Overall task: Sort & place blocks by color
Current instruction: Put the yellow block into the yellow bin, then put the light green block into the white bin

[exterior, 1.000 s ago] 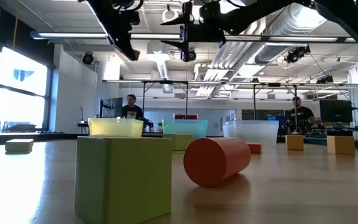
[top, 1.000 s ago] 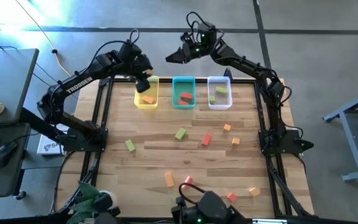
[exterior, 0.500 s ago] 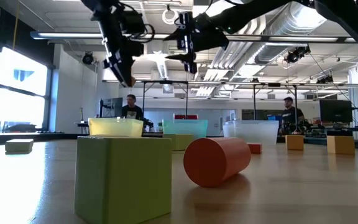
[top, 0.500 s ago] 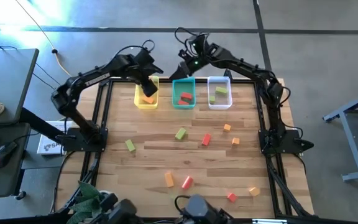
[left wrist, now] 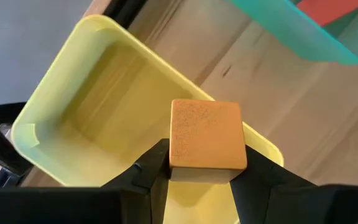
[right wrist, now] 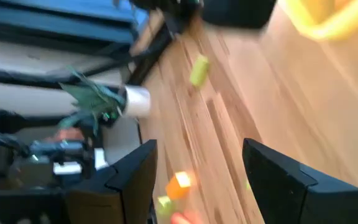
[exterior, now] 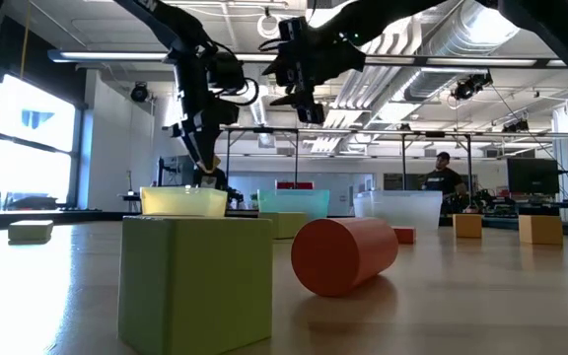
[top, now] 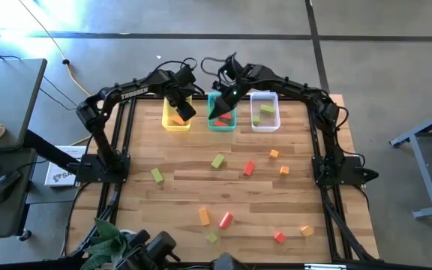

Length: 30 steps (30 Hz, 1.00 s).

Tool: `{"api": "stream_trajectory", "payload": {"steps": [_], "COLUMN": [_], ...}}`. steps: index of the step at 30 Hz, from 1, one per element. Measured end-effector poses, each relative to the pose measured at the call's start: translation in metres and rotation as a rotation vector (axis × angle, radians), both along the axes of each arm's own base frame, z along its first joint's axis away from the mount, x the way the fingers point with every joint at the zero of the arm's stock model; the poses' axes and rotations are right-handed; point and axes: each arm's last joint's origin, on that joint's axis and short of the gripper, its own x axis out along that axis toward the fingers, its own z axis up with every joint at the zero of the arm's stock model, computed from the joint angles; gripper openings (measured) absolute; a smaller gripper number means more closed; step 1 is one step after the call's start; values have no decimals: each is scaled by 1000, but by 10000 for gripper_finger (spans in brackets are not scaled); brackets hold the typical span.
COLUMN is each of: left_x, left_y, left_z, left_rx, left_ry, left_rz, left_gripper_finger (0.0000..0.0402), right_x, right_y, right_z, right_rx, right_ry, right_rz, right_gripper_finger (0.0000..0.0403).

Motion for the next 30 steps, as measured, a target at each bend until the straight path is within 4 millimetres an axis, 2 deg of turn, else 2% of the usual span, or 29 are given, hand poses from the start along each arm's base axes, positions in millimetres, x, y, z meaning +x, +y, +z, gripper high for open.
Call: {"api": "stream_trajectory", "payload": {"steps": [8,16,20,25,30], "left_x": [-3,-4,-4,-1,3], "left_y": [4,4,3,4,5], "left_z": [-4,-4,-4,9,32], "left_rx": [-8,-11,-23,-42,-40], "left_ry": [15,19,16,-23,-108], "left_rz": [22,24,21,6,-28], "left_gripper_finger": [160,206,216,212,210], "right_x": [2,12,17,22,27], "right_y": [32,60,74,92,111], "right_z": [-11,-14,-15,-16,-17], "right_rx": [-97,-197,-262,-343,-477], "right_ry": [196,262,296,294,252], "right_rz": [40,69,74,130,245], "right_gripper_finger": [222,222,222,222,222]}}
